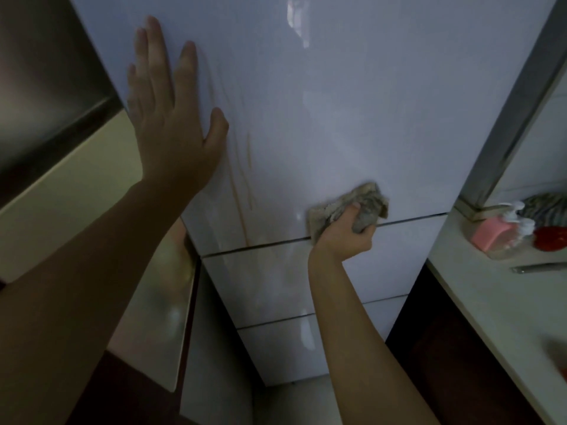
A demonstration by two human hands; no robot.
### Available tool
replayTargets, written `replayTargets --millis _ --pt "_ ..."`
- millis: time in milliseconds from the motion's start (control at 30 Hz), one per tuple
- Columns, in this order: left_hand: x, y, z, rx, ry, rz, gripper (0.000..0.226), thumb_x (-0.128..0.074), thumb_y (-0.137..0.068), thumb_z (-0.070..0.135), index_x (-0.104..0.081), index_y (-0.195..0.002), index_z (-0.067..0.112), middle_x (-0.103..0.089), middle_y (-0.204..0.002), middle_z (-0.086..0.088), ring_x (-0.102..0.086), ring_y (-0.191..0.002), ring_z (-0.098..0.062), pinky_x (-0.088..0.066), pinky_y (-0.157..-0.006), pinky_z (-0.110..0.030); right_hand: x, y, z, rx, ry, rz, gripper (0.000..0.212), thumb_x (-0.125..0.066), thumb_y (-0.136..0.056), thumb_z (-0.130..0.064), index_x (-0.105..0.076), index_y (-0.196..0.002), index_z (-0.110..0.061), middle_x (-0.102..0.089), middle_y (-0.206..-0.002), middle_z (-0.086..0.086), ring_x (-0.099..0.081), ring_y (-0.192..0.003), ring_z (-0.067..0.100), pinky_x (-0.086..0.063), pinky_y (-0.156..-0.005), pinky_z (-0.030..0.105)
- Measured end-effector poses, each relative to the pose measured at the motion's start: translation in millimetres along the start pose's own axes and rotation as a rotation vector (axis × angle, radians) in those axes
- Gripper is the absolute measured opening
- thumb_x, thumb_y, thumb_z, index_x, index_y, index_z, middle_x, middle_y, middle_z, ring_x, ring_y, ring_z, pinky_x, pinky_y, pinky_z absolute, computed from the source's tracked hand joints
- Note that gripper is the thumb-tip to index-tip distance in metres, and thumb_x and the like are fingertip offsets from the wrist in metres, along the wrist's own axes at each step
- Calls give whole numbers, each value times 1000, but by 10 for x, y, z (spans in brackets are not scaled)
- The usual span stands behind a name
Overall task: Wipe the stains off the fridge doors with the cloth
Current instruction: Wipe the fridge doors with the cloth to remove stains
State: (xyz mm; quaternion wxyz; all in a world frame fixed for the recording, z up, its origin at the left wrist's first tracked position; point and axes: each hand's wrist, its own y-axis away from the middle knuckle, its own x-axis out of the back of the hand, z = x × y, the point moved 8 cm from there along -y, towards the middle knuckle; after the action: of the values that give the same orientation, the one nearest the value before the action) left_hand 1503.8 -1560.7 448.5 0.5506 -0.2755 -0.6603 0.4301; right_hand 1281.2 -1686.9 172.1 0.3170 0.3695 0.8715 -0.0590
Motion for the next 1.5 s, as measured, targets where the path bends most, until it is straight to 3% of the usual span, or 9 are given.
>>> replayTargets --millis 300,533,733,1000,1133,1200,1300,1400,1500 --pt "29 3 16 2 25 35 70 -44 -98 40 -23 -158 11 -10 -165 -25 -7 -155 -41 -5 -128 -49 156 157 44 -35 59 61 60 -77 -78 -51 -73 -125 -15 -76 -111 -3 -72 -102 13 -62 -91 43" --pt "19 9 22 -2 16 35 69 -45 -98 40 -24 -157 12 -9 -166 -24 -6 -155 -40 -7 -128 -50 -241 394 -166 -19 61 -169 57 -82 -84 -31 -64 -137 -19 -60 -133 1 -62 -120 20 -57 -100 33" --pt "21 9 10 1 29 25 69 -46 -97 38 -24 -157 13 -8 -166 -23 -5 -156 -39 -7 -128 -50 88 216 139 -133 61 27 37 -80 -88 -21 -71 -122 -9 -74 -114 3 -71 -104 16 -61 -94 42" --pt "21 7 27 3 33 42 69 -46 -98 39 -25 -157 11 -10 -165 -25 -7 -155 -41 -7 -127 -51 160 225 171 -107 119 -64 31 -76 -84 -37 -76 -111 -22 -71 -112 10 -70 -104 20 -61 -94 49" --pt "3 15 20 -1 23 52 69 -46 -98 40 -25 -157 10 -11 -165 -27 -8 -154 -42 -9 -127 -52 -7 334 -20 24 185 -209 52 -76 -88 -19 -61 -138 -18 -47 -130 4 -52 -109 -8 -50 -99 13" --pt "-11 14 14 -8 11 58 70 -46 -98 39 -24 -157 9 -12 -164 -27 -9 -154 -43 -9 -127 -53 -108 422 -97 95 191 -256 58 -78 -88 -17 -57 -141 -21 -44 -131 4 -49 -112 -7 -47 -99 8" --pt "-17 17 3 -14 -3 55 71 -46 -98 39 -22 -158 9 -12 -164 -27 -10 -154 -43 -10 -127 -53 -96 368 -70 75 150 -219 55 -78 -88 -19 -58 -140 -14 -50 -131 6 -54 -121 4 -49 -106 21" --pt "-15 17 1 -12 -6 48 71 -47 -98 39 -21 -158 10 -12 -165 -27 -9 -154 -42 -9 -127 -52 174 64 196 5 99 -39 29 -73 -90 -19 -70 -117 -9 -69 -115 15 -69 -106 25 -58 -98 48" --pt "-15 20 7 -10 1 50 71 -46 -99 40 -21 -158 10 -11 -165 -27 -9 -154 -42 -8 -127 -51 375 -174 342 -52 136 46 10 -71 -94 -15 -71 -103 -16 -73 -102 5 -70 -93 21 -60 -94 49"
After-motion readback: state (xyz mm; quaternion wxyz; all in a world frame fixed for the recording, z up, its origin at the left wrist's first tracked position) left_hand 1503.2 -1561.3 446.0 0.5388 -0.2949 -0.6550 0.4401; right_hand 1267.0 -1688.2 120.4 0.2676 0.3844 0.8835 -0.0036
